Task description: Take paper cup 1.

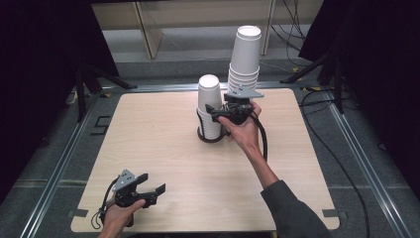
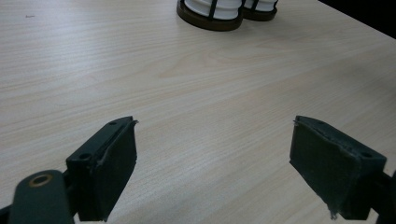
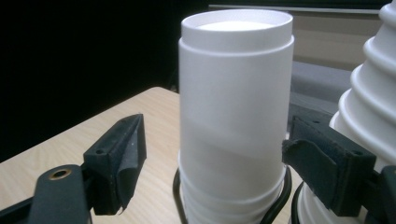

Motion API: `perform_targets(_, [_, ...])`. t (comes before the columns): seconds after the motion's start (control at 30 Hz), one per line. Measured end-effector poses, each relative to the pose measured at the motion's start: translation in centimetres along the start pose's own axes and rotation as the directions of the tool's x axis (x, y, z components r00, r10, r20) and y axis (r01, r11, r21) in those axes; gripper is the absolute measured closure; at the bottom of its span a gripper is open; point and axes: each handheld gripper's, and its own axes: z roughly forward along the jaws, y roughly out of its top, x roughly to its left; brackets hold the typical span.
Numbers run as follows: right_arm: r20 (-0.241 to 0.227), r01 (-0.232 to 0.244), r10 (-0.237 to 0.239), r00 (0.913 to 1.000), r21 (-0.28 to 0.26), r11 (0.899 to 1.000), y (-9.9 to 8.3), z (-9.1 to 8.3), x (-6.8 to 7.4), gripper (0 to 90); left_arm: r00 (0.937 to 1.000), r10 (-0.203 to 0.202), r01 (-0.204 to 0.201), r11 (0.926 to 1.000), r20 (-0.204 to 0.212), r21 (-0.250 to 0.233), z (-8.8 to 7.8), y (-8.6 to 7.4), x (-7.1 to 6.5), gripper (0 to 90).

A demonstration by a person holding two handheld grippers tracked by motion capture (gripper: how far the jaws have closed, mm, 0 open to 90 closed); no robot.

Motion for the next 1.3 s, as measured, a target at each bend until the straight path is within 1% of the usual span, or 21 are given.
perform_targets(0.03, [0.015, 0.002, -0.002, 0.9999, -0.002, 1.0, 0.1, 0.2, 0.0, 20.4, 1.0, 0.0, 0.0, 1.0, 0.001, 0.0, 0.0, 0.0, 0.0, 14.3])
perform_targets(0.07, [0.017, -0.017, 0.017, 0.9997, -0.002, 1.0, 0.4, 0.7, 0.0, 20.0, 1.0, -0.001, 0.001, 1.0, 0.001, -0.001, 0.0, 0.0, 0.0, 14.3])
perform_targets(0.1, [0.033, -0.001, 0.001, 0.9994, -0.009, 1.0, 0.5, 0.9, -0.1, 20.0, 1.0, -0.001, 0.001, 1.0, 0.002, -0.001, 0.0, 0.0, 0.0, 14.3])
perform_targets(0.13, [0.031, -0.018, 0.018, 0.9994, -0.009, 1.0, 0.5, 1.2, 0.0, 19.9, 1.0, 0.005, -0.005, 1.0, 0.001, 0.003, 0.0, 0.0, 0.0, 14.3])
perform_targets(0.2, [0.049, 0.002, -0.001, 0.9988, -0.006, 1.0, 0.6, 1.6, 0.1, 19.3, 1.0, -0.002, 0.002, 1.0, 0.003, -0.002, 0.0, 0.0, 0.0, 14.3])
perform_targets(0.3, [0.06, -0.035, 0.035, 0.9976, 0.004, 0.999, 0.6, 2.2, 0.4, 18.7, 1.0, 0.007, -0.007, 1.0, 0.004, 0.005, -0.1, 0.0, 0.0, 14.3])
perform_targets(0.33, [0.061, -0.02, 0.02, 0.9979, 0.003, 1.0, 0.6, 2.3, 0.3, 18.4, 0.9999, 0.007, -0.007, 1.0, 0.008, 0.001, 0.0, 0.0, 0.0, 14.3])
perform_targets(0.43, [0.083, -0.019, 0.019, 0.9964, 0.001, 1.0, 0.7, 2.7, 0.5, 17.3, 0.9998, 0.003, -0.003, 0.9999, 0.018, -0.011, 0.1, 0.0, 0.0, 14.3])
perform_targets(0.47, [0.085, -0.031, 0.032, 0.9959, -0.005, 1.0, 0.7, 2.8, 0.6, 17.5, 0.9998, 0.004, -0.004, 0.9999, 0.019, -0.012, 0.1, 0.0, 0.0, 14.3])
perform_targets(0.53, [0.127, -0.028, 0.028, 0.9916, 0.0, 1.0, 0.9, 2.9, 0.7, 18.3, 0.9998, 0.008, -0.008, 0.9999, 0.021, -0.011, 0.1, -0.1, 0.0, 14.2])
perform_targets(0.57, [0.137, -0.042, 0.042, 0.9897, -0.006, 0.999, 0.9, 3.0, 0.8, 17.7, 0.9997, 0.008, -0.008, 0.9999, 0.021, -0.01, 0.1, 0.0, 0.0, 14.3])
perform_targets(0.63, [0.131, -0.059, 0.059, 0.9896, -0.004, 0.998, 0.9, 3.1, 0.9, 17.9, 0.9997, 0.008, -0.008, 0.9999, 0.021, -0.011, 0.1, 0.0, 0.0, 14.3])
perform_targets(0.73, [0.163, -0.07, 0.069, 0.9843, 0.004, 0.998, 1.0, 3.4, 1.3, 17.0, 0.9998, 0.006, -0.006, 0.9999, 0.021, -0.008, 0.1, 0.0, 0.0, 14.3])
perform_targets(0.8, [0.166, -0.078, 0.075, 0.9833, 0.008, 0.997, 1.1, 3.7, 1.4, 15.6, 0.9999, 0.007, -0.007, 1.0, 0.015, -0.004, 0.0, 0.0, -0.1, 14.3])
perform_targets(0.83, [0.17, -0.063, 0.061, 0.9836, 0.006, 0.998, 1.1, 3.8, 1.4, 15.6, 0.9999, 0.003, -0.003, 1.0, 0.012, -0.006, 0.0, 0.0, -0.2, 14.3])
perform_targets(1.03, [0.197, -0.072, 0.069, 0.978, 0.008, 0.997, 1.1, 4.1, 1.6, 15.9, 0.9999, 0.005, -0.005, 1.0, 0.013, -0.005, 0.0, 0.0, -0.1, 14.3])
perform_targets(1.07, [0.209, -0.058, 0.057, 0.9763, -0.001, 0.998, 1.1, 4.2, 1.6, 15.8, 0.9999, 0.01, -0.01, 1.0, 0.014, -0.001, 0.0, 0.0, -0.1, 14.3])
perform_targets(1.13, [0.211, -0.071, 0.071, 0.975, -0.01, 0.997, 1.1, 4.4, 1.7, 15.7, 0.9997, 0.009, -0.009, 0.9999, 0.025, -0.011, 0.1, -0.1, -0.1, 14.3])
perform_targets(1.2, [0.219, -0.086, 0.086, 0.9718, -0.012, 0.996, 1.1, 4.6, 1.9, 15.4, 0.9999, 0.009, -0.009, 0.9999, 0.012, 0.005, 0.0, 0.0, -0.2, 14.3])
perform_targets(1.23, [0.233, -0.075, 0.073, 0.9698, -0.004, 0.997, 1.1, 4.6, 1.9, 15.6, 0.9999, 0.009, -0.009, 1.0, 0.014, -0.001, 0.0, 0.0, -0.1, 14.2])
perform_targets(1.3, [0.24, -0.079, 0.079, 0.9676, -0.008, 0.997, 1.2, 4.7, 2.0, 16.5, 0.9999, 0.008, -0.008, 1.0, 0.014, -0.001, 0.0, 0.0, -0.1, 14.3])
